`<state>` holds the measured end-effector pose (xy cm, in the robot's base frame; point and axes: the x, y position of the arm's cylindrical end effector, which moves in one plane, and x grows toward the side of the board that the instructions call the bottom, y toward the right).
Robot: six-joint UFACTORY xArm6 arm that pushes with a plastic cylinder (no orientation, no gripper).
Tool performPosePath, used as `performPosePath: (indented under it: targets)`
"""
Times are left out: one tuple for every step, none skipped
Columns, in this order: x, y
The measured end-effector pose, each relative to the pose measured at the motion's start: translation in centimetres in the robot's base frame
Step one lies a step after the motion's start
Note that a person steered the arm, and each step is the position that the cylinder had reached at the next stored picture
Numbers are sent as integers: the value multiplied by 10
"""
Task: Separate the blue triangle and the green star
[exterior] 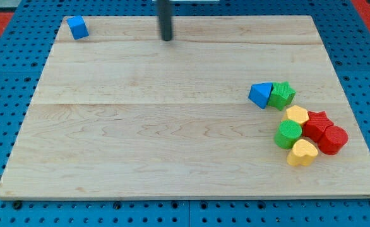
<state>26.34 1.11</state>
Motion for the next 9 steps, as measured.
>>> performPosePath:
  targets:
    - [30,128]
    - [102,163]
    - [130,209]
    - [161,191]
    - [167,124]
    - [161,53]
    - [161,18]
    - [153,-52]
    - [106,-75]
